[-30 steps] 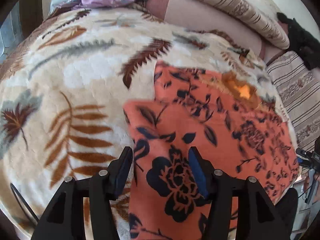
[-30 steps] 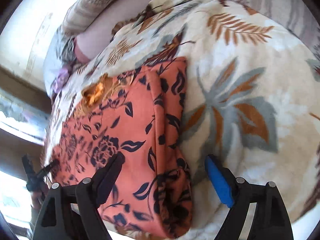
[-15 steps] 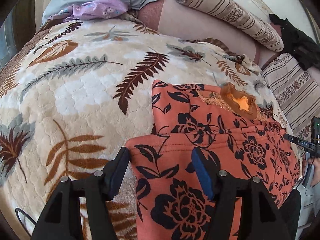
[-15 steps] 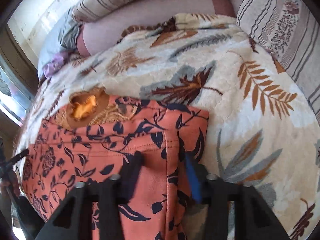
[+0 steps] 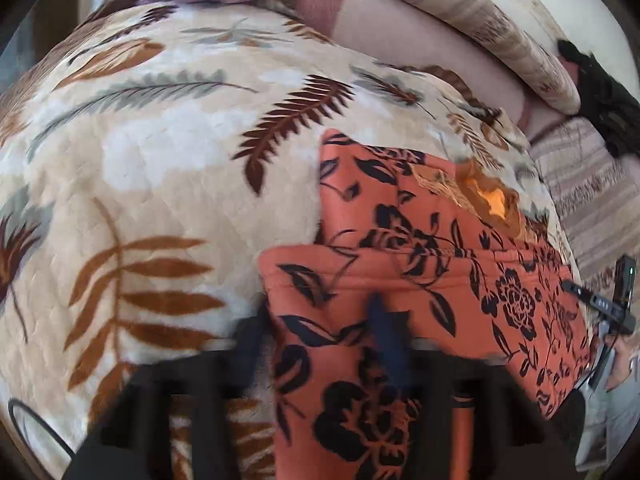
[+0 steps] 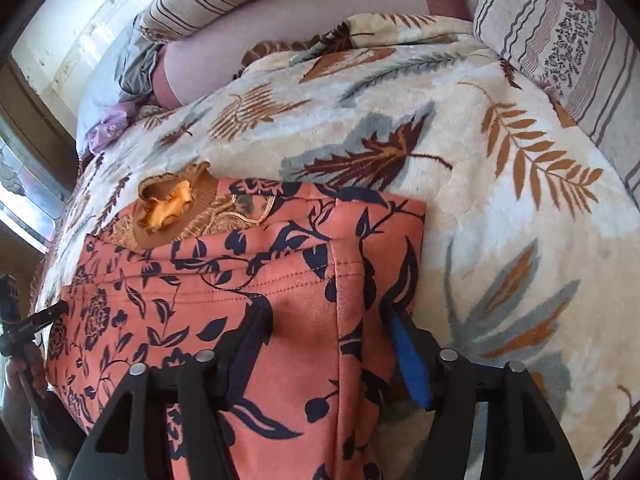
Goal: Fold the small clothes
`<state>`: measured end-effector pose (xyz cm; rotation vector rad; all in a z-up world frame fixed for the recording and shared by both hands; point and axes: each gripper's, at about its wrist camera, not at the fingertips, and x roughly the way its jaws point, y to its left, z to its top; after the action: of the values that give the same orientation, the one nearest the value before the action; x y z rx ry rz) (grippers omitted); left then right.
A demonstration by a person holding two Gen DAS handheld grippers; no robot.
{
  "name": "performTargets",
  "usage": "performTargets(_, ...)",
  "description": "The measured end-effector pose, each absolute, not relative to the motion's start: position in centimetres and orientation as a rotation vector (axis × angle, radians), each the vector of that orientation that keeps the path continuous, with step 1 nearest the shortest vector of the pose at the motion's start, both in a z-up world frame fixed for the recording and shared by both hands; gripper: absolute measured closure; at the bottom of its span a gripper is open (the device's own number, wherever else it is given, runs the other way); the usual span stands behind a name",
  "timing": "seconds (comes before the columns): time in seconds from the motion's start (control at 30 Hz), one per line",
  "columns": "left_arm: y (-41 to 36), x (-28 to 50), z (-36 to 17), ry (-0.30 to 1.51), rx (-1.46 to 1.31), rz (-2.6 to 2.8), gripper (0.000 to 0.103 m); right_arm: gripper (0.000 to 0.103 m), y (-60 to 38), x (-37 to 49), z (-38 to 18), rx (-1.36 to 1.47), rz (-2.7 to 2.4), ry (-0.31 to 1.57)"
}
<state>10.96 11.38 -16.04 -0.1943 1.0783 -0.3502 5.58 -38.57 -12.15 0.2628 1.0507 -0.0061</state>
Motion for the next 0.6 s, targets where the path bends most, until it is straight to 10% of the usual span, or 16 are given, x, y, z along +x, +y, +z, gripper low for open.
performTargets(0.03,11.0,10.9,-15.6,1.072,-0.174,-0.349,0.085,0.079,-38.1,5.6,-11.9,0.221,-0.017,1.048)
performTargets(0.1,10.3,10.7,-14.3,1.040,-0.115,-0.335,0.093,0.095,-37.5,5.5,-10.8,0.177,-0.036,1.042)
performTargets(0.43,7.0,10.9,-3.8,0.753,0.052,-0.406,0.094,0.097,-38.3,2.7,-1.9,0.089,-0.133,0.850)
performTargets(0.6,5.6,18.3,-8.0,0.798,0.042,-0.400,0.088,0.096,-41.4,7.1,-4.5,0.183,-0.168,0.873)
